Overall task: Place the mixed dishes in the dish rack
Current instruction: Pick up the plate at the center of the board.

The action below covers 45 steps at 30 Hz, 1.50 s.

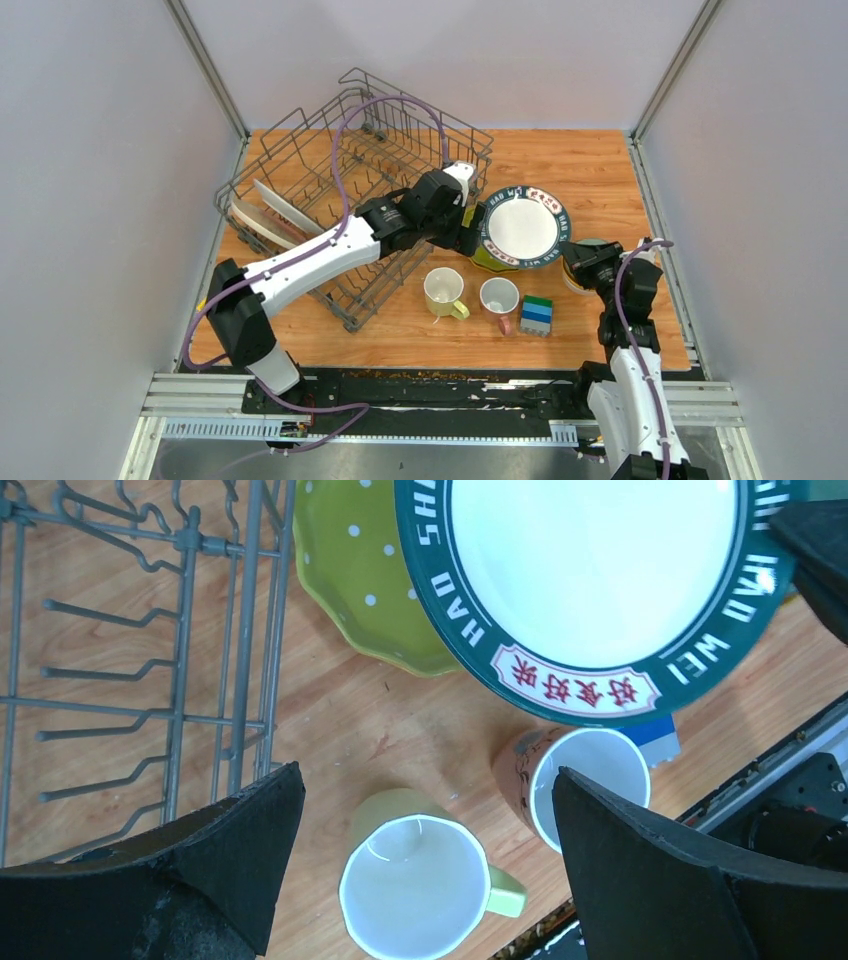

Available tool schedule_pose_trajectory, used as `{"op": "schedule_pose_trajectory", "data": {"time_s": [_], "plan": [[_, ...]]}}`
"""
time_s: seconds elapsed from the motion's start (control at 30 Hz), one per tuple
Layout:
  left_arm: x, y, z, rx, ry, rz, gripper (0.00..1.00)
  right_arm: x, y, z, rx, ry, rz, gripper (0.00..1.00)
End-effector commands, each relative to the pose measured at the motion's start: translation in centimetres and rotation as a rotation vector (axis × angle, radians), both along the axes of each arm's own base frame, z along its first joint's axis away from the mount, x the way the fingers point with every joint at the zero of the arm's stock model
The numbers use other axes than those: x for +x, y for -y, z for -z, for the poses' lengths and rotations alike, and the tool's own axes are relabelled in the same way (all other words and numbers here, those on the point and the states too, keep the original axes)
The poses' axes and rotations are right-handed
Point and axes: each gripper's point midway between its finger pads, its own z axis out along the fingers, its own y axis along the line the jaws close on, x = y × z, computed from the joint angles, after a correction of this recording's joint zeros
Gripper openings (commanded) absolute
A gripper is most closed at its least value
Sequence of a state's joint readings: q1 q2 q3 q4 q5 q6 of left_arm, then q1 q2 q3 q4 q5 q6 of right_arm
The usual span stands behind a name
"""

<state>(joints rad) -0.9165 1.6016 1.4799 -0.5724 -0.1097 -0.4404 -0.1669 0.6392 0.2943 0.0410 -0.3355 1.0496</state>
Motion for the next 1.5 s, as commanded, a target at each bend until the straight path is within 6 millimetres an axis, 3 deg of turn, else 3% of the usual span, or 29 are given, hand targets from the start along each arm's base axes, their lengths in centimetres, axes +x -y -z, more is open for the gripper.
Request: {"op": "schedule_pose_trajectory", "data": {"time_s": [0.0, 0.37, 0.57, 0.7, 0.87, 1.03, 1.1, 1.23, 1.27, 1.47], "plan": [[1.1, 1.8, -2.3, -0.088, 0.018, -0.043, 1.00, -0.1, -0.5, -4.3, 0.045, 0.135, -0.018, 0.00], [3.7, 3.4, -3.5, -0.199, -0.007, -0.121, 0.98, -1.2, -1.6, -7.8, 0.089, 0.212, -0.068, 0.00], [6.7, 2.5, -4.7, -0.320, -0.045, -0.202, 0.78, -2.0, -2.5, -9.6, 0.115, 0.251, -0.120, 0.00], [6.7, 2.4, -4.7, -0.337, -0.044, -0.190, 0.72, -2.3, -3.1, -10.7, 0.117, 0.270, -0.158, 0.00], [5.6, 3.6, -5.6, -0.386, -0.057, -0.093, 0.63, -2.3, -3.4, -10.4, 0.134, 0.275, -0.182, 0.00], [4.2, 4.4, -6.8, -0.437, -0.057, 0.006, 0.49, -2.2, -3.9, -10.3, 0.139, 0.277, -0.223, 0.00], [3.6, 4.3, -6.9, -0.425, -0.060, 0.039, 0.39, -2.1, -4.1, -10.2, 0.137, 0.277, -0.240, 0.00], [3.0, 2.6, -6.5, -0.365, -0.034, 0.031, 0.07, -2.0, -4.7, -10.0, 0.116, 0.278, -0.295, 0.00], [2.7, 2.1, -6.6, -0.363, -0.024, 0.024, 0.01, -1.9, -5.0, -9.9, 0.116, 0.275, -0.315, 0.03], [2.1, 0.8, -7.3, -0.383, 0.007, -0.002, 0.00, -1.7, -6.3, -9.5, 0.111, 0.254, -0.447, 0.32]]}}
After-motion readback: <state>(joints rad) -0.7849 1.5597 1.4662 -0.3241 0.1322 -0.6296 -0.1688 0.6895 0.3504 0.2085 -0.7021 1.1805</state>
